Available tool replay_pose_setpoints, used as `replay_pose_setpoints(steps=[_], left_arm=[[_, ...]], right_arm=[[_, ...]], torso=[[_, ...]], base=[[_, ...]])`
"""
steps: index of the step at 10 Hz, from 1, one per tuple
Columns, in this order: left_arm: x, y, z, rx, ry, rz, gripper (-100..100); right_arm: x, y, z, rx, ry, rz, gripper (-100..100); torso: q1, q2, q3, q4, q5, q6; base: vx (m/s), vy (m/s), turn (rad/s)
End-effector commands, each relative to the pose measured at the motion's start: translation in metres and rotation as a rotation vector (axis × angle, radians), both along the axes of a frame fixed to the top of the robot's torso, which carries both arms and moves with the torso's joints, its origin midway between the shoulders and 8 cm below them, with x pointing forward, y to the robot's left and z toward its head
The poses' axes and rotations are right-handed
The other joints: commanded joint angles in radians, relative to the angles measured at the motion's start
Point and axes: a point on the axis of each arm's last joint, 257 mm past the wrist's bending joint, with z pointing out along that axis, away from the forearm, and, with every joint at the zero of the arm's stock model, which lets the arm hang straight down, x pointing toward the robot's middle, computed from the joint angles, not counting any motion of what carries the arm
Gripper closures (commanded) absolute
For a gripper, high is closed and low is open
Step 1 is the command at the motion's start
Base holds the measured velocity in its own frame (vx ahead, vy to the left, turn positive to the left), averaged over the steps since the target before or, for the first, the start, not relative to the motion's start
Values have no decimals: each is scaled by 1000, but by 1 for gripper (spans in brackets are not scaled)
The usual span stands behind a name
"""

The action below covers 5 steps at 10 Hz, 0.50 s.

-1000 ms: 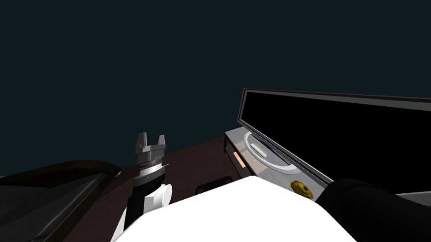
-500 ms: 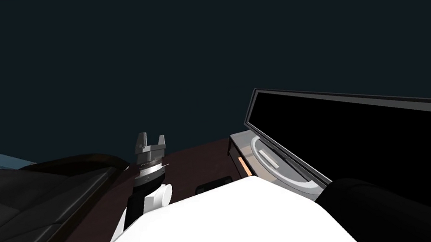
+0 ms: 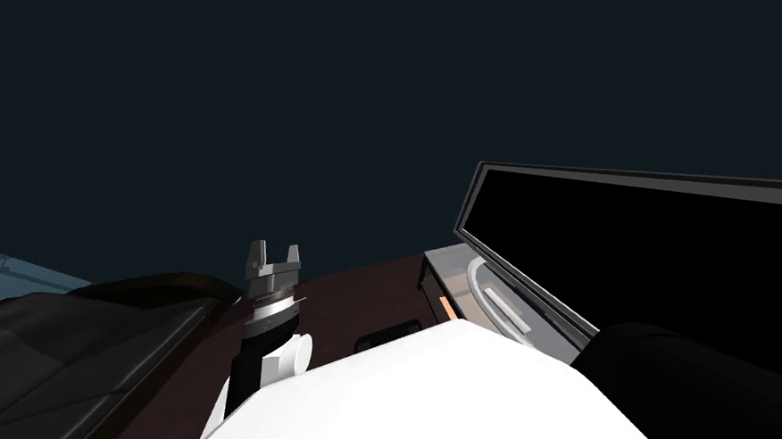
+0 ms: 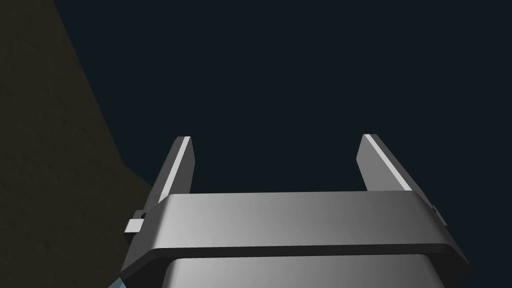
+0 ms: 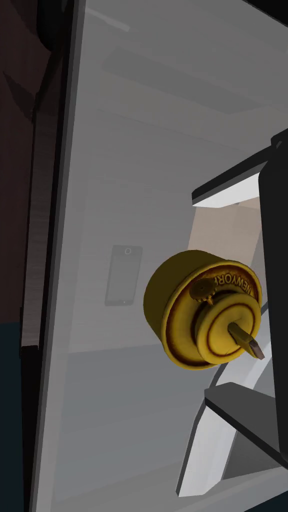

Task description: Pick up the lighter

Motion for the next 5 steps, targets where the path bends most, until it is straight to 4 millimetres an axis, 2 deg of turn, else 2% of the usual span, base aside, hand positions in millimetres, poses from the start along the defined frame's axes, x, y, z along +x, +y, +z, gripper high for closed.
replay_pose_setpoints(steps=[1,2,3,4,5], left_arm=[[0,0,0,0,0,0,0],[0,0,0,0,0,0,0],[0,0,0,0,0,0,0],[0,0,0,0,0,0,0],[0,0,0,0,0,0,0]], right_arm=[[0,-2,0,-7,9,20,-100],[2,-3,-1,-12,11,33,-100],[1,-3,-1,-9,9,24,-100],[1,-3,-1,-10,9,27,0],[5,-3,-5,-5,9,10,-100]], torso=[[0,0,0,0,0,0],[0,0,0,0,0,0],[0,0,0,0,0,0],[1,4,2,1,0,1],[3,7,4,1,1,1]], base=[[129,-31,101],[131,-39,104],[58,-22,28],[11,-5,-1],[-48,15,118]])
